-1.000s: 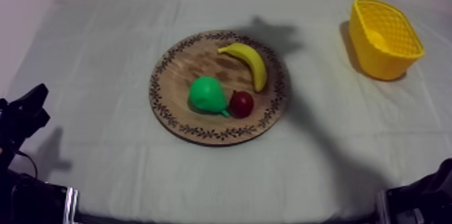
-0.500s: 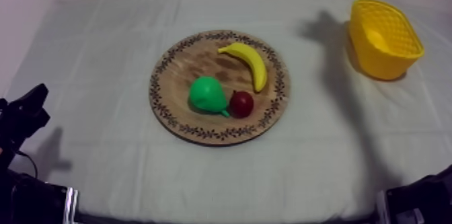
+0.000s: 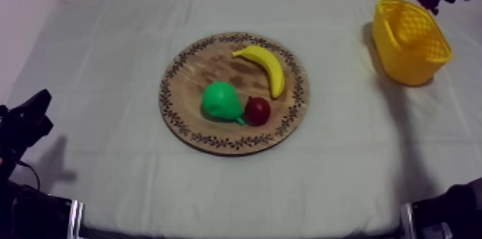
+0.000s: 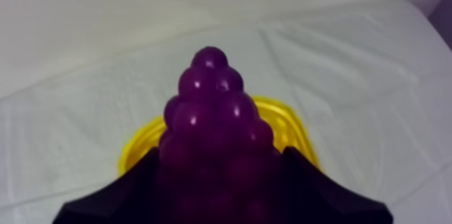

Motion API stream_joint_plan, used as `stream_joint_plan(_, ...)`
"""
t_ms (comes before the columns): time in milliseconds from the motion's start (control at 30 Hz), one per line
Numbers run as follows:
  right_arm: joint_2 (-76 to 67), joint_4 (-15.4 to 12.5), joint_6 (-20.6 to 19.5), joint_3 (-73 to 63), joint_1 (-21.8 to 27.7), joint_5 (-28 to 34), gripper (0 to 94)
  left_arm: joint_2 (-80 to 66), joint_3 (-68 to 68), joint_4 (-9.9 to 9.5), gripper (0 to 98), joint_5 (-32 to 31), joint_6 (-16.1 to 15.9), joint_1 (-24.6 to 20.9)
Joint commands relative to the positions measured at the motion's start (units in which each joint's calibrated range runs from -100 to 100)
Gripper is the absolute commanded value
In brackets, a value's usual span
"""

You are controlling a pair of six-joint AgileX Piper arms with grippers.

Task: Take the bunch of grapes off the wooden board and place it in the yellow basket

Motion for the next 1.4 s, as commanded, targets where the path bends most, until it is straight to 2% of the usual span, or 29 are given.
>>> stream_joint_plan(0, 0.9, -1.0, 0.5, 1.5, 0.1, -0.5, 25.6, 0.0, 0.0, 0.02, 0.1, 0.0, 0.0, 0.0)
stream_joint_plan(233, 4.1, -2.5, 0.5, 4.5, 1.1, -2.8, 48.0, 0.0, 0.0, 0.02, 0.1, 0.0, 0.0, 0.0)
stream_joint_plan(367, 5.0, -4.1, 1.4, 4.0, 1.6, -3.8, 55.7, 0.0, 0.0, 0.02, 0.1, 0.0, 0.0, 0.0)
stream_joint_plan(500, 4.0, -5.4, 3.1, 4.2, 1.9, -5.5, 57.7, 0.0, 0.0, 0.02, 0.1, 0.0, 0.0, 0.0)
stream_joint_plan(867, -8.5, -4.9, 3.4, 7.0, 3.0, -9.1, 54.1, 0.0, 0.0, 0.02, 0.1, 0.0, 0.0, 0.0)
stream_joint_plan(1000, -15.4, -6.9, 5.2, 9.2, 3.9, -11.4, 52.4, 0.0, 0.0, 0.02, 0.1, 0.0, 0.0, 0.0)
stream_joint_plan(1100, -20.8, -10.1, 8.1, 11.8, 4.6, -13.2, 51.2, 0.0, 0.0, 0.02, 0.1, 0.0, 0.0, 0.0)
stream_joint_plan(1200, -26.4, -14.8, 12.6, 15.2, 5.3, -15.1, 50.2, 0.0, 0.0, 0.02, 0.1, 0.0, 0.0, 0.0)
stream_joint_plan(1300, -32.0, -22.9, 20.5, 19.5, 5.9, -17.3, 49.5, 0.0, 0.0, 0.02, 0.1, 0.0, 0.0, 0.0)
stream_joint_plan(1367, -36.1, -30.8, 28.3, 22.5, 6.0, -19.0, 49.1, 0.0, 0.0, 0.02, 0.1, 0.0, 0.0, 0.0)
